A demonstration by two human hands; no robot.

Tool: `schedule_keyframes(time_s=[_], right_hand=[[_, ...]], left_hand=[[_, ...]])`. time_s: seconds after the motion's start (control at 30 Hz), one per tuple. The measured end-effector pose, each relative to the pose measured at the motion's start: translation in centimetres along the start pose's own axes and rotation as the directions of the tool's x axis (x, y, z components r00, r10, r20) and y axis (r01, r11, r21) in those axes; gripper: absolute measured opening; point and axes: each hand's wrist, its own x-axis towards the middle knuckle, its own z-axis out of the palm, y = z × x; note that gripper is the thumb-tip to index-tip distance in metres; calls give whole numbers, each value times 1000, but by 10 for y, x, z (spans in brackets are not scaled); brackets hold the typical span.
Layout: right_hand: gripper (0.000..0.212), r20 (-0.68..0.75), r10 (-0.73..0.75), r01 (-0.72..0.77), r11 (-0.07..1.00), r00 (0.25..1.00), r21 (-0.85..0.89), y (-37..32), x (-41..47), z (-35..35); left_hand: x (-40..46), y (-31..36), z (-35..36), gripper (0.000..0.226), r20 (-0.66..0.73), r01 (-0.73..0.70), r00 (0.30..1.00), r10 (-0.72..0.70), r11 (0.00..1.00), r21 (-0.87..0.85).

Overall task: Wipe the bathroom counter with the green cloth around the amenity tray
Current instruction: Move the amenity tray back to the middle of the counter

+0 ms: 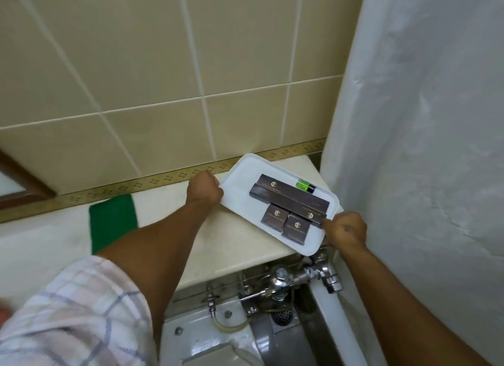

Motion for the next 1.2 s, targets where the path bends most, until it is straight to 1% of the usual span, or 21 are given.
schedule_keyframes(time_s=[0.13,0.27,0.33,0.4,0.5,0.6,0.7,0.77,1.0,1.13,1.2], right_hand=[[13,125,-99,112,989,987,-100,-46,1,27],[12,236,-160,214,951,959,-224,-97,-1,68],[12,268,-203,272,929,942,-251,-119,-3,86],[7,294,-227,309,912,929,-272,-135,-6,103],[9,336,-259,355,895,906,-269,-145,-4,123],[4,360,-259,375,877,896,-301,-146,1,141],[13,364,-241,377,850,900,-369,-143,4,150],[17,363,-239,380,837,901,-393,-143,7,154],[21,326,-242,373,817,914,-440,-151,17,160],[12,351,-256,406,782,901,-473,-154,16,165],[10,347,-268,409,797,899,-444,-156,11,159]], left_hand=[[-28,-55,-49,28,-52,166,984,-168,985,-39],[-47,-101,-88,15,-56,290,955,-292,956,-46],[-51,-116,-100,11,-57,343,936,-347,937,-59],[-51,-128,-108,9,-59,388,918,-391,920,-57],[-49,-135,-113,8,-52,440,896,-441,897,-36],[-45,-144,-112,9,-37,461,886,-461,887,-27],[-46,-151,-107,7,-15,461,887,-461,887,-21],[-46,-154,-103,10,-2,465,885,-465,885,-39],[-40,-153,-97,14,9,459,888,-459,887,-51],[-34,-155,-97,15,22,448,894,-448,894,-7],[-26,-158,-106,11,-1,420,907,-420,907,18]])
